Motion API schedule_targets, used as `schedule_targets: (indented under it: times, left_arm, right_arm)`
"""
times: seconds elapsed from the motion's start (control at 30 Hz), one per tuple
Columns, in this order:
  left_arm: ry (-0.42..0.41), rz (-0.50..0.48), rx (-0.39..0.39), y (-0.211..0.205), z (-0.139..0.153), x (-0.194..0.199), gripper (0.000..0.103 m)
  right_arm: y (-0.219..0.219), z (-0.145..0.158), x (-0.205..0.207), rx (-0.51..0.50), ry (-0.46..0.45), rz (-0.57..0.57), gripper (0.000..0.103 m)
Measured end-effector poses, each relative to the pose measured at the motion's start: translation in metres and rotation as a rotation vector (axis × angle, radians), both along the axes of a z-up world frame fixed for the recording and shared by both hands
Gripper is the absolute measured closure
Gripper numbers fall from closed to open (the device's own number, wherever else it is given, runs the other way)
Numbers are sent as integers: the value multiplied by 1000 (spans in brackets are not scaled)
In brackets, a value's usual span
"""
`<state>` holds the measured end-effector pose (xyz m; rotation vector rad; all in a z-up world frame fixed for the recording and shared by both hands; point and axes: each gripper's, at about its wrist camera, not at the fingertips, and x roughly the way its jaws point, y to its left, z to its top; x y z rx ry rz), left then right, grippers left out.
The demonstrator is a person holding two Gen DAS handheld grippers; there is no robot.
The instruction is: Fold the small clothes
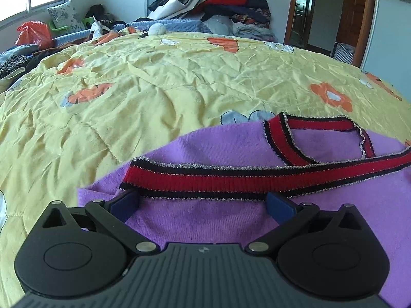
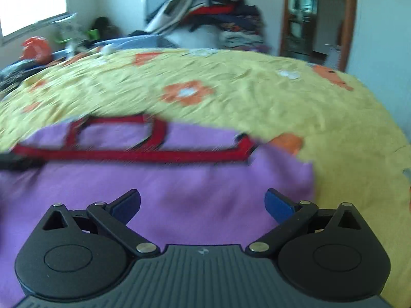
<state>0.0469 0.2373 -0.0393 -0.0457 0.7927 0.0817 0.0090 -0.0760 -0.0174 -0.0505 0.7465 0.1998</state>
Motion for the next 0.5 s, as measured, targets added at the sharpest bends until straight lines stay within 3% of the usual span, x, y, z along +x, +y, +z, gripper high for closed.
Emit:
schedule_targets:
  times: [0.1, 0.17, 0.27, 0.3, 0.4, 0.5]
  left_arm:
    - [-9, -4, 3, -1, -1, -1, 0]
    - [-12, -6, 1, -1, -1, -2, 0]
    - [-16, -6, 3, -1, -1, -3, 0]
    - [-17, -5, 3, -1, -1, -3, 0]
    - [-18, -8, 5, -1, -1, -3, 0]
    - [-23, -6, 6, -2, -2, -3, 0]
  right_arm:
    - [-2, -16, -16, -70, -9, 32, 0]
    - [-31, -19, -10, 19, 12, -36, 0]
    - [-49, -16, -4, 14, 35, -128, 0]
    - [-49, -13, -6, 36, 52, -149, 0]
    - [-26, 1, -23, -32, 11, -139, 0]
    - [-6, 3, -36, 21, -2, -59, 0]
